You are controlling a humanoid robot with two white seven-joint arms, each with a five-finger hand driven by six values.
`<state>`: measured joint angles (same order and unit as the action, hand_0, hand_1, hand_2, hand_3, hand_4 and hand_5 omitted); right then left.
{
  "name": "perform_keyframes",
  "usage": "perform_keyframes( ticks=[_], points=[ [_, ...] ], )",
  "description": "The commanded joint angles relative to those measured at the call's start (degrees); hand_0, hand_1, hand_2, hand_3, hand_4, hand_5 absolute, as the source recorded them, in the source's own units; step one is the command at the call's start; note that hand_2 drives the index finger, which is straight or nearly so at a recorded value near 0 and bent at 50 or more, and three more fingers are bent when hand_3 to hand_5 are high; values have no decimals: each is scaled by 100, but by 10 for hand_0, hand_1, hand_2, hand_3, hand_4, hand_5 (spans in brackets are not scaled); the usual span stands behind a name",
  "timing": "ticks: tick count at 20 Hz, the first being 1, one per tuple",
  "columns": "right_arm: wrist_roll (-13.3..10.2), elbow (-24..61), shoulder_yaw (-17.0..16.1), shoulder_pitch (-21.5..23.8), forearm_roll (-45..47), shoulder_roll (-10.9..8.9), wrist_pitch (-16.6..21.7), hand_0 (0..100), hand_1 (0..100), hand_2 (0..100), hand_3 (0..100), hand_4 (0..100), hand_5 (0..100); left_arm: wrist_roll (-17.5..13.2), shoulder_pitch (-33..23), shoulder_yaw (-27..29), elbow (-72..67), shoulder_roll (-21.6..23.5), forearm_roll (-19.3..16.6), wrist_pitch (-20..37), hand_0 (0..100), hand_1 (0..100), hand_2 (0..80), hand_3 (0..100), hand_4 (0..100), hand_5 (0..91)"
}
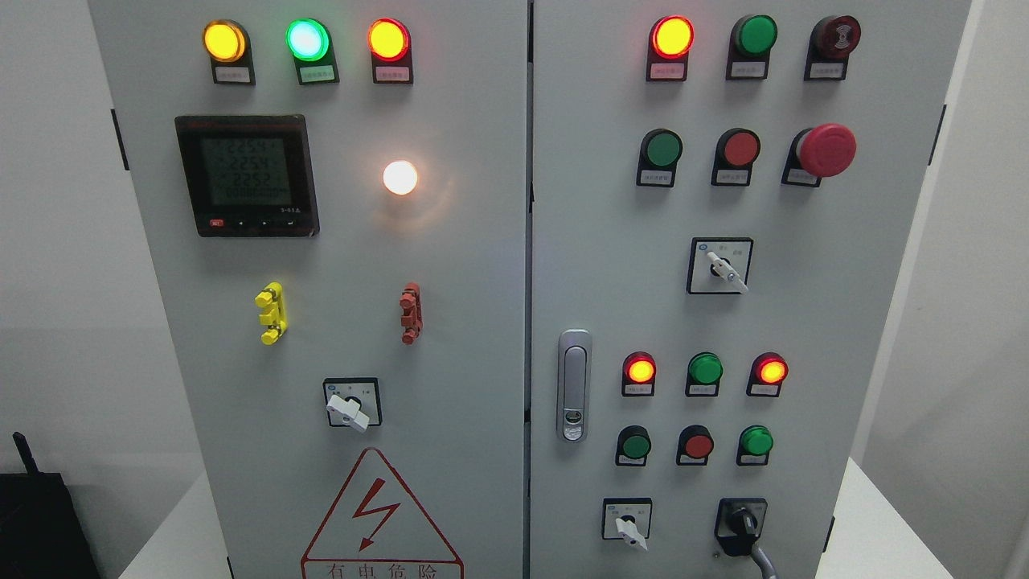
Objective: Trip black knob to open circuit
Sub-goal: 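Raise the right hand up to the black rotary knob at the bottom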
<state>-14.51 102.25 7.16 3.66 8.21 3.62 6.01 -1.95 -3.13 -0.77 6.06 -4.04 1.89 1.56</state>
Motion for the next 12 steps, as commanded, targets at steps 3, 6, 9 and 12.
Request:
perform_keyframes(
  ticks=[3, 6, 9, 12],
  points=[
    [53, 137, 57, -67, 14, -10, 31, 0, 45, 0, 1000, 1000, 1000, 1, 14, 7, 1, -9, 14, 3, 120, 389, 0, 0, 0, 0],
    [53, 137, 57, -67, 14, -10, 31, 0, 45, 0, 1000, 1000, 1000, 1, 14, 7, 1, -9, 14, 11, 120, 389, 0, 0, 0, 0],
    [53, 146, 66, -76, 5, -10, 31, 0, 46, 0, 1000, 1000, 1000, 1, 14, 7, 1, -9, 14, 11, 120, 389, 0, 0, 0, 0],
    [53, 155, 75, -76, 5, -10, 31, 0, 46, 0, 1000, 1000, 1000, 1, 14, 7, 1, 0, 14, 11, 120, 389, 0, 0, 0, 0]
  ],
)
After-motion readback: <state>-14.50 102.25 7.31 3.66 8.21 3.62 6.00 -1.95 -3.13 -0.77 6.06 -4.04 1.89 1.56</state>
